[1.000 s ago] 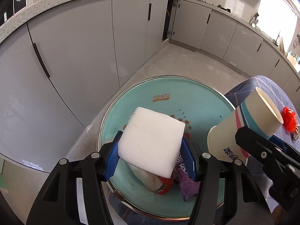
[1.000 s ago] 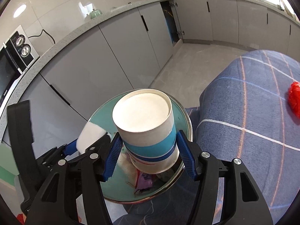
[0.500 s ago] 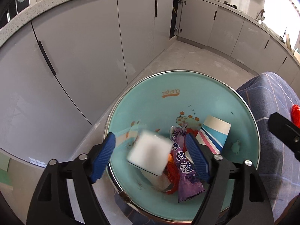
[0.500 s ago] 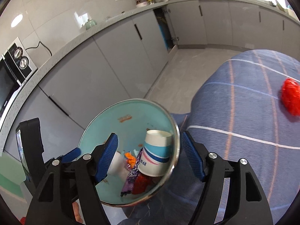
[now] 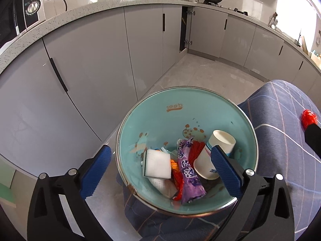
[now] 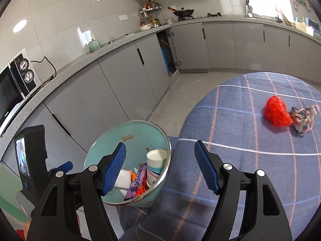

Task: Collect trash
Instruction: 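Move both tools back over the red bag and plaid rag on the table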

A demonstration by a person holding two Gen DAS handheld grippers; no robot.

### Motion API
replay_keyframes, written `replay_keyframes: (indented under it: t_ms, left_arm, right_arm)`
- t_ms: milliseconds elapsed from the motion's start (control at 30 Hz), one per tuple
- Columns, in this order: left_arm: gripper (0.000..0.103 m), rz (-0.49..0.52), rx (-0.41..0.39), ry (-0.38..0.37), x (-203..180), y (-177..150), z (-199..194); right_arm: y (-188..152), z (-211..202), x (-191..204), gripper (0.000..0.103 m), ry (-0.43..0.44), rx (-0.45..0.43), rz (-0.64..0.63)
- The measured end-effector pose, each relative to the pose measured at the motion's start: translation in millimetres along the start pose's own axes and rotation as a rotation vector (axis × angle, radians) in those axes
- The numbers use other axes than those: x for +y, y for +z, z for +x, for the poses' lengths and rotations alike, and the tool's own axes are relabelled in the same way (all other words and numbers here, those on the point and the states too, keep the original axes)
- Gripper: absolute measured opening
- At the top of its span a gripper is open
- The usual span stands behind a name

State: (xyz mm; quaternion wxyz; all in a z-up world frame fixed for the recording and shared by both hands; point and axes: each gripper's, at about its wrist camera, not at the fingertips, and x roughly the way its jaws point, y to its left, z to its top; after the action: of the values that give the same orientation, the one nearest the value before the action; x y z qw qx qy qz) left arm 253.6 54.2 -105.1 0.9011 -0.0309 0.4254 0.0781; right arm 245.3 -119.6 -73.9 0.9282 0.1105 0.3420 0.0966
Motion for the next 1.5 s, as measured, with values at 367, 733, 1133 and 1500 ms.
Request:
replay_keyframes:
  t_ms: [367,733,1133,1500]
  left_arm:
    - [0.097,0.019,-0.011,-0.018,-17,-15,-22]
    - [0.097,0.076,-0.019,-0.062,-48,-22,-34]
    - [0.097,0.151,-0.033,-0.114,-96,-23,-41]
    - [0.095,0.222,-0.024,-0.188,-147,-23,-39]
  right_arm:
    - [-12,-26,-22,0.07,-0.049,-0.02,0.024]
    - [-20,-43,-55,0.07,-0.137,-0.037,0.063]
    - [-25,-60,-106,0.07,-0.213,-0.049,0.126]
    - [-29,-70,-153,0.07,-0.288,-0.051,0.188]
